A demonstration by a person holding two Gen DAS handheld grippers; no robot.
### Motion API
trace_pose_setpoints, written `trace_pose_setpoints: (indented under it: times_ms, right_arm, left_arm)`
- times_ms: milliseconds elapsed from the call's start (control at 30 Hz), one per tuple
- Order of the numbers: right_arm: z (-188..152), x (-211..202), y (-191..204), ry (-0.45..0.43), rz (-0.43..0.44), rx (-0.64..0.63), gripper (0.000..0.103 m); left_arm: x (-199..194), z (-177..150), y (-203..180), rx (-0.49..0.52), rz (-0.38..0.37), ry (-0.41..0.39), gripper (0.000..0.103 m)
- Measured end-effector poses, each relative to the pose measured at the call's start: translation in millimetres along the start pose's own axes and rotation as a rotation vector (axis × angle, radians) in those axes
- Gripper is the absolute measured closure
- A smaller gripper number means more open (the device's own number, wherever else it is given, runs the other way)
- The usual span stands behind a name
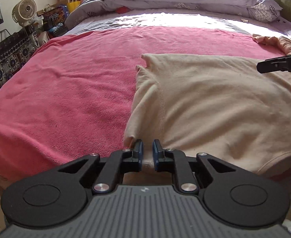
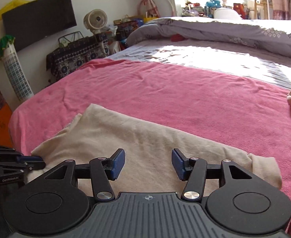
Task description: Fold clothes
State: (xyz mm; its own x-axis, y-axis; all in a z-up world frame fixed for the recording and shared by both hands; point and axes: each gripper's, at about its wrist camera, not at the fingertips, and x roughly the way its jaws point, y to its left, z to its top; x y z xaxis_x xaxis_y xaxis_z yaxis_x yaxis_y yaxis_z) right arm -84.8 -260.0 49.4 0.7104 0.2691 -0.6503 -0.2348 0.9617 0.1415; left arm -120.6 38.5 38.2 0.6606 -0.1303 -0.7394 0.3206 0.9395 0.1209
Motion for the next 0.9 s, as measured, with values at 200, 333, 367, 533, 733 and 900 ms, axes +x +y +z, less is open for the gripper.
trace_pose_setpoints:
  times_ms: [200,333,367,533,733,900]
  right_arm:
    - [-25.8,-0.9,-42.2,0.027,-0.118,0.009,0.050]
    - [-38.4,-25.6,-88.7,0.026,-0.299,0.097,0.040]
    - [-41.4,-32.0,-102.4,0.022,-0.312,0.158,0.032]
    - [-39.7,-60.5,-116.2,-0.085,-0.283,0.223,0.034]
    - [-30.9,-27.5,-155.7,-0.078,-0.129,0.542,0.034]
    - [-31.6,-3.4,-152.1,-0.086,-0.138,0.629,0.037]
  left_arm:
    - [-1.2,-5.1,17.2,-0.063,-0.002,0.019,0.084]
    - [-2.5,-4.2,20.0,-0.058,0.050,0.034,0.063]
    - [-2.9,-3.5,21.4,-0.060,0.071,0.040,0.057]
    - [-21.8,13.6,56.7,-0.139,0.176,-0.006,0.065]
    - [-9.7,76.2,88.4,-0.408,-0.143,-0.168,0.060]
    - [47.7,109.0,58.9,-0.383,-0.140,-0.142,0.054]
